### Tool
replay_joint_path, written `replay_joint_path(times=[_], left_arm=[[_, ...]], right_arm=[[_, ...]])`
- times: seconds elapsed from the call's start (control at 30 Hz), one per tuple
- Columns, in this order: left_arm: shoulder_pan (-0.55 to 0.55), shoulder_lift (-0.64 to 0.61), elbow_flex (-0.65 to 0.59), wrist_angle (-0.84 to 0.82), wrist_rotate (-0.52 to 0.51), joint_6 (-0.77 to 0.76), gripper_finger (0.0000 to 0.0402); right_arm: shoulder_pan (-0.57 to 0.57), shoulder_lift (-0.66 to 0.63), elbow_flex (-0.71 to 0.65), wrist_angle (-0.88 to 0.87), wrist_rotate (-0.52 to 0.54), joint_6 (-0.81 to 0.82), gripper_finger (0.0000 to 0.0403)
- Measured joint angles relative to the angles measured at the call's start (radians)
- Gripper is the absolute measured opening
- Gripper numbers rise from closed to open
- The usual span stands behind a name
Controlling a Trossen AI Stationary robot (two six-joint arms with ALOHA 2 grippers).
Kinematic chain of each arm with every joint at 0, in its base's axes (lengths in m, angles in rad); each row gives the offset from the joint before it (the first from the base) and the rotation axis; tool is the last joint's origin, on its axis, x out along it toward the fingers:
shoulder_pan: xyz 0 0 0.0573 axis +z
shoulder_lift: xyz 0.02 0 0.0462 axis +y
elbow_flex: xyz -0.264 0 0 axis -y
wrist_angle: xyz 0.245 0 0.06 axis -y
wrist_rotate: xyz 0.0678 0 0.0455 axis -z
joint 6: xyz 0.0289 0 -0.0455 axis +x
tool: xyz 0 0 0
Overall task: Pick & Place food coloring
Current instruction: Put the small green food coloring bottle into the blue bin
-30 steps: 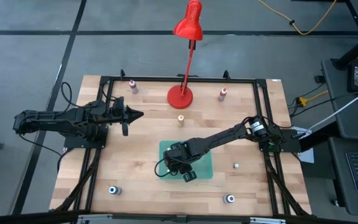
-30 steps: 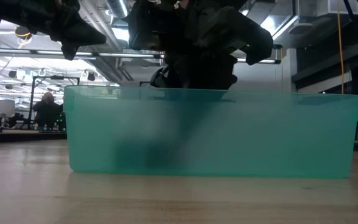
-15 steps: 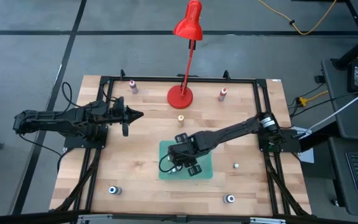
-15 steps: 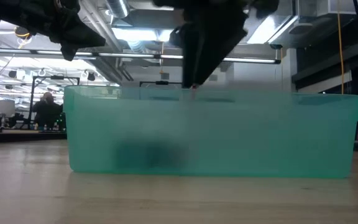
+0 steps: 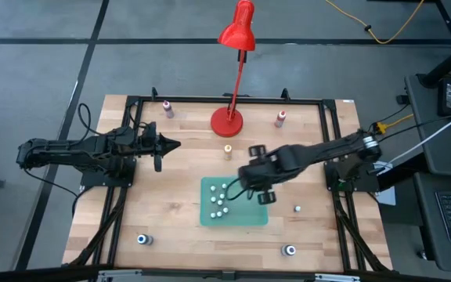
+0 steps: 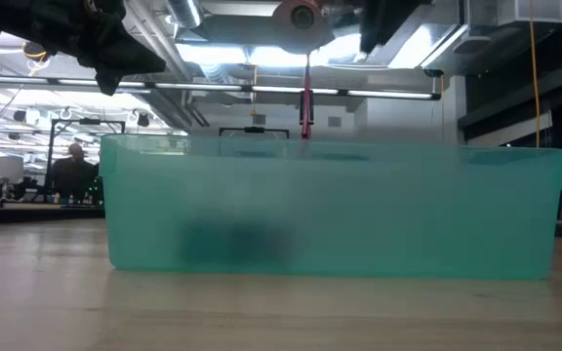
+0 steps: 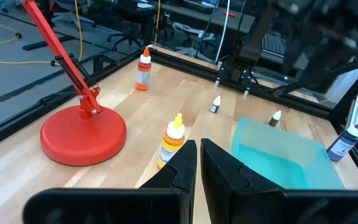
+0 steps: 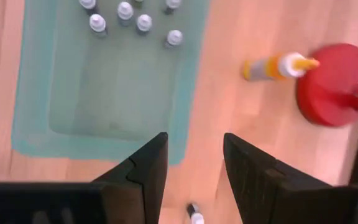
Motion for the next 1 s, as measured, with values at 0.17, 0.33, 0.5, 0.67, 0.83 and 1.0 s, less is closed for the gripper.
replay_joint_path(times=[0.17,0.33,0.5,0.67,0.83,1.0], left_arm=[[0.000,0.000,0.000,0.000,0.000,0.000,0.0018],[0.000,0.000,0.000,0.000,0.000,0.000,0.0018],[0.000,0.000,0.000,0.000,-0.005,-0.019,0.0018],[0.000,0.000,0.000,0.000,-0.037,-0.027,0.0018],[0.000,0.000,0.000,0.000,-0.086,-0.056,0.0017],[0.000,0.000,0.000,0.000,-0.127,-0.114,0.0017]], right_arm=[[-0.009,-0.209,-0.181,0.017,0.010,0.092,0.0157],[-0.014,-0.427,-0.378,0.043,0.013,0.167,0.0157],[-0.014,-0.592,-0.523,0.045,0.015,0.153,0.0157],[-0.019,-0.694,-0.643,0.079,0.070,0.140,0.0157],[-0.069,-0.755,-0.770,0.211,0.029,0.120,0.0179],[-0.134,-0.765,-0.876,0.277,-0.034,0.091,0.0236]])
